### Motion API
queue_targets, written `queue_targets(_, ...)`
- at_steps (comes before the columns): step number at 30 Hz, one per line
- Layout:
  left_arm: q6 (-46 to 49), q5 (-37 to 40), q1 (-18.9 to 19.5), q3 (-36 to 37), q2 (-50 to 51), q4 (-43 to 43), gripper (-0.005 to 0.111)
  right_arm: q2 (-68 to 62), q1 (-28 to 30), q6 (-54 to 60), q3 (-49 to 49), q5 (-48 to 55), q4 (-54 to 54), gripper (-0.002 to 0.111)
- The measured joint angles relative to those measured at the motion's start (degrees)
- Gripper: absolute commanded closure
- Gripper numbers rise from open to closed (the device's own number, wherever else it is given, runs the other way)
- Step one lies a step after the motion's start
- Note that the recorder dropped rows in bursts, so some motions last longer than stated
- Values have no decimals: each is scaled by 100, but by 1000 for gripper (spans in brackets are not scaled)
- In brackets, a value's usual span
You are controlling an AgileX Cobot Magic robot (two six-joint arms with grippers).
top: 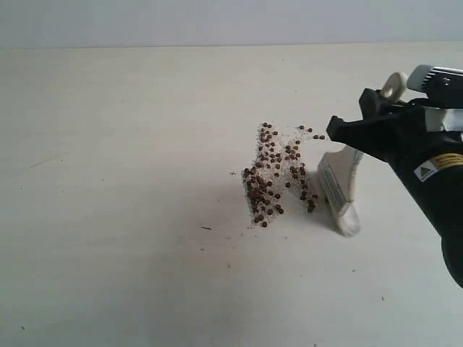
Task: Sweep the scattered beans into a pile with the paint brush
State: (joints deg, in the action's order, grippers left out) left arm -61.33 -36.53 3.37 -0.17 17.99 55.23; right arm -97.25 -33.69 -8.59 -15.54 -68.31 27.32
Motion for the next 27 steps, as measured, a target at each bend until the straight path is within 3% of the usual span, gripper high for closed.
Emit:
queue_targets(15,0,0,0,0,0,0,107,-323,-10,-774,-309,2,-303,108)
queue_targets(27,0,0,0,0,0,0,107,358,-20,91,-320,492,53,108)
